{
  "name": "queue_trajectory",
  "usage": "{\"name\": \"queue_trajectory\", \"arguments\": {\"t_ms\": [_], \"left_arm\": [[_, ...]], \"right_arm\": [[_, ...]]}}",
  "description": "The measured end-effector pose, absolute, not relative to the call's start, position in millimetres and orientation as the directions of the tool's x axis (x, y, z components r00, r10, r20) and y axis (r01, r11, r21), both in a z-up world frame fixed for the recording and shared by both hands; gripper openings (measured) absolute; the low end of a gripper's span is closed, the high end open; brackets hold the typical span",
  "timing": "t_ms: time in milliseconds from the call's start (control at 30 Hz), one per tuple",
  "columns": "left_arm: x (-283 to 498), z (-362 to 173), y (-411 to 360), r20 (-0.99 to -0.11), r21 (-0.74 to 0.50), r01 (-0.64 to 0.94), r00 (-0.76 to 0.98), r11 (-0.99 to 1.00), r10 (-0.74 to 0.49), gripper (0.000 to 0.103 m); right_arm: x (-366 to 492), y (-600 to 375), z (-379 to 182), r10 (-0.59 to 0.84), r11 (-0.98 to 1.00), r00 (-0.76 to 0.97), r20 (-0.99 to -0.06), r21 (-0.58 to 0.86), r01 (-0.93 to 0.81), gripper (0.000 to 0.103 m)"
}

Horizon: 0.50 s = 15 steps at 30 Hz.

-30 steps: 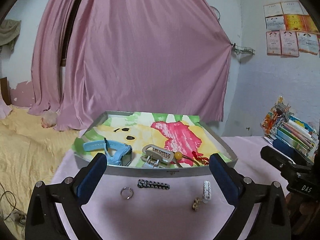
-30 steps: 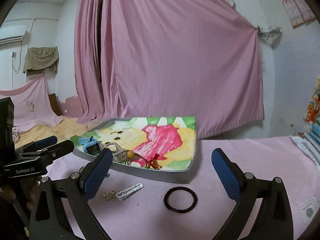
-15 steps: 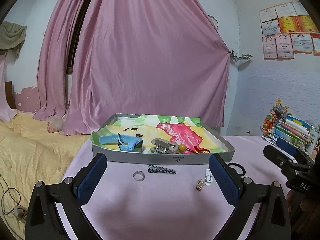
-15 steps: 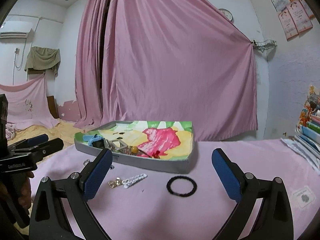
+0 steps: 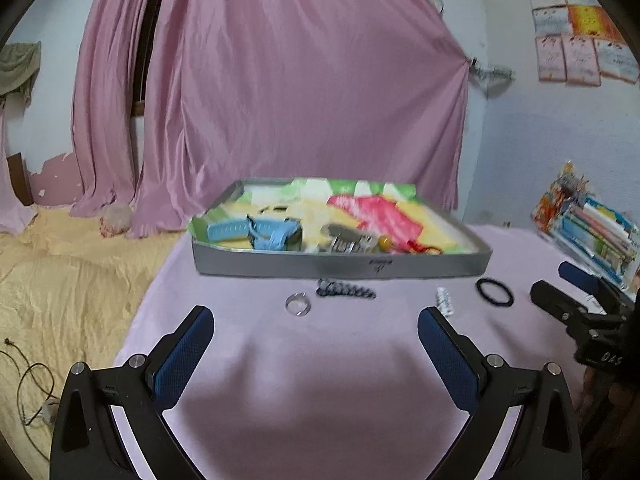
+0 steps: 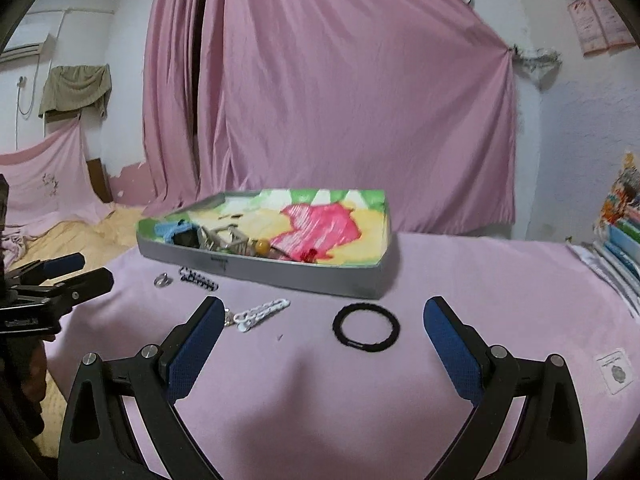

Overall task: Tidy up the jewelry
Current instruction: 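Grasp the silver ring with the left tool while the right tool grasps the black hair tie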

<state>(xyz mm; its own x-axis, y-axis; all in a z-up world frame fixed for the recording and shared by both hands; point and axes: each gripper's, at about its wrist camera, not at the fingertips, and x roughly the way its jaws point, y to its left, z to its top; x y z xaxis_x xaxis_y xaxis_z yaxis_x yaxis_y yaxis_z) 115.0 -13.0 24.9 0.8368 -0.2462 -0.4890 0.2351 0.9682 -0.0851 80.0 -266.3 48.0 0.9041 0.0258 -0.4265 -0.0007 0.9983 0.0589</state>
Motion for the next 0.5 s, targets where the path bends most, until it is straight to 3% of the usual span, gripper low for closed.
{"name": "queue_trajectory", "arguments": {"t_ms": [267,500], "left_arm": [[145,15,-12,-0.635,-0.114,0.214,0.735,0.97,-0.237,0.102],[165,9,-14,-0.696,-0.119,0.208,0.68,0.971,-0.231,0.102]], "right_arm": [[110,-271,41,0.076,0.997,0.808,-0.584,0.065,-0.047,0.098],[135,-273,29,0.139,0.99,0.711,-0.69,0.085,-0.111,0.093]]}}
